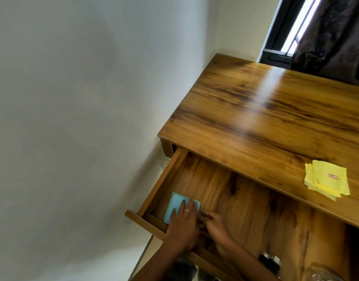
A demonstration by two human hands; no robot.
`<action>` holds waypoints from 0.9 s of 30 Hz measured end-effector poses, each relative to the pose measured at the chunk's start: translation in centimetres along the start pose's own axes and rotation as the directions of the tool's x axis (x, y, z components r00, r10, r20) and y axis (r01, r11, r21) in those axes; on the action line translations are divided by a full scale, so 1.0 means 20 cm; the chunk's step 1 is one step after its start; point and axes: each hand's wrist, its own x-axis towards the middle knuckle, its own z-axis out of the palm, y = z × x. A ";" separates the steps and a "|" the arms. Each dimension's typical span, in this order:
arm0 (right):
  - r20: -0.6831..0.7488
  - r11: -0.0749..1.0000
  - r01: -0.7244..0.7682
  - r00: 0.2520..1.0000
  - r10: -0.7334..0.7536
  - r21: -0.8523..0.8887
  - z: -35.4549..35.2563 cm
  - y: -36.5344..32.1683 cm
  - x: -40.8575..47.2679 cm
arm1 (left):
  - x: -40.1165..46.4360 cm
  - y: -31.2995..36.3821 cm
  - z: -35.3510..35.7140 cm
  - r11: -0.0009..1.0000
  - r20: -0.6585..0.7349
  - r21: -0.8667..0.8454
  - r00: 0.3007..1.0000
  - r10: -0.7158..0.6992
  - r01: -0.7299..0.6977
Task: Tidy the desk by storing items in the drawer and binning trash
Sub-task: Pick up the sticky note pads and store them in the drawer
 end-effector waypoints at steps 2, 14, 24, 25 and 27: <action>0.061 0.991 -0.082 0.995 0.076 0.104 0.02 -0.01 -0.02 | 0.00 -0.01 0.01 0.998 0.090 0.052 0.996 0.015 -0.020; 0.198 0.951 -0.219 0.964 0.177 0.219 0.11 -0.11 0.01 | 0.01 -0.10 -0.04 0.996 0.200 0.045 0.976 -0.089 0.081; 0.135 0.978 -0.093 0.988 0.068 0.187 0.03 -0.16 -0.10 | 0.02 -0.07 -0.06 0.983 0.061 0.156 0.992 -0.109 0.098; 0.101 0.980 -0.061 0.994 0.042 0.189 0.01 -0.17 -0.11 | 0.02 -0.06 -0.06 0.984 -0.019 0.138 0.994 -0.108 0.110; 0.035 0.983 0.019 0.999 -0.026 0.182 -0.06 -0.19 -0.14 | 0.02 -0.04 -0.05 0.995 -0.194 0.038 0.977 -0.088 0.097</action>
